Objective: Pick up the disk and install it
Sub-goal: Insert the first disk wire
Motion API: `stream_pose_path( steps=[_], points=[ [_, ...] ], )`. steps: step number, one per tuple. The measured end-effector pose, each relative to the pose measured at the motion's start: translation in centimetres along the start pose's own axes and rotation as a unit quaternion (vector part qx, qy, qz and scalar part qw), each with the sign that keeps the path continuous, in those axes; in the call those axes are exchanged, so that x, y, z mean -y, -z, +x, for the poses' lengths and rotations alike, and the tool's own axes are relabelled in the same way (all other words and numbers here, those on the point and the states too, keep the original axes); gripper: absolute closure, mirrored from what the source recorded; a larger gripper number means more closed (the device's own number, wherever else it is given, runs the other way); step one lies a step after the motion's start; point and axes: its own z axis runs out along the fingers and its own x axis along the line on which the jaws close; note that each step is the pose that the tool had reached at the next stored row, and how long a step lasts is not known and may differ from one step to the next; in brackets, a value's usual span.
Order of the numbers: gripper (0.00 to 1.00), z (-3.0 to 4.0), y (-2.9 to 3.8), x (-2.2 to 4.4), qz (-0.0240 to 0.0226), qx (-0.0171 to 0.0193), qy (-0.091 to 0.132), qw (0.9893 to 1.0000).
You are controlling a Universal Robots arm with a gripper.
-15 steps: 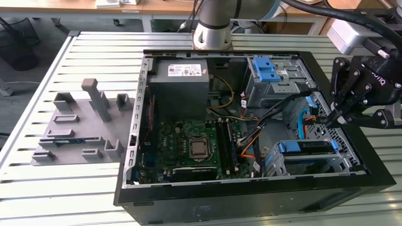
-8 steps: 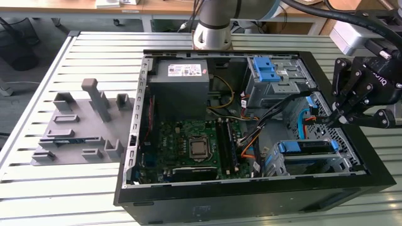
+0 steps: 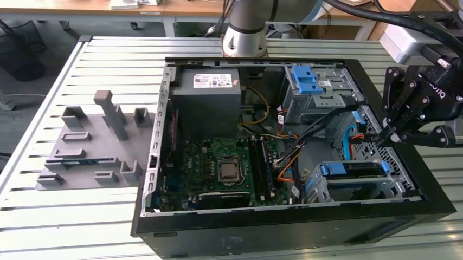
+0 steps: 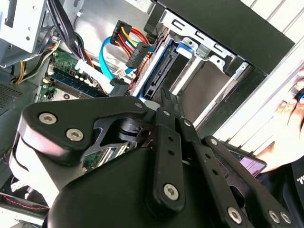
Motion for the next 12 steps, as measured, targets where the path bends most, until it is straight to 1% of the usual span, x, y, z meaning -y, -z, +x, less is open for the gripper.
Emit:
stream_pose_path(
  steps=[3, 5, 7, 10, 12],
  points=[
    [0.89, -0.09, -0.07, 0.01, 0.0005, 0.0000, 0.000, 1.0000],
    [0.89, -0.29, -0.09, 0.03, 0.0010, -0.0001, 0.000, 1.0000],
    [0.89, -0.84, -0.18, 0.24, 0.0010, -0.0004, 0.000, 1.0000],
    [0.89, -1.71, -0.37, 0.78, 0.0011, -0.0008, 0.000, 1.0000],
    [0.89, -2.21, -0.48, 0.90, 0.0010, -0.0008, 0.000, 1.0000]
  ],
)
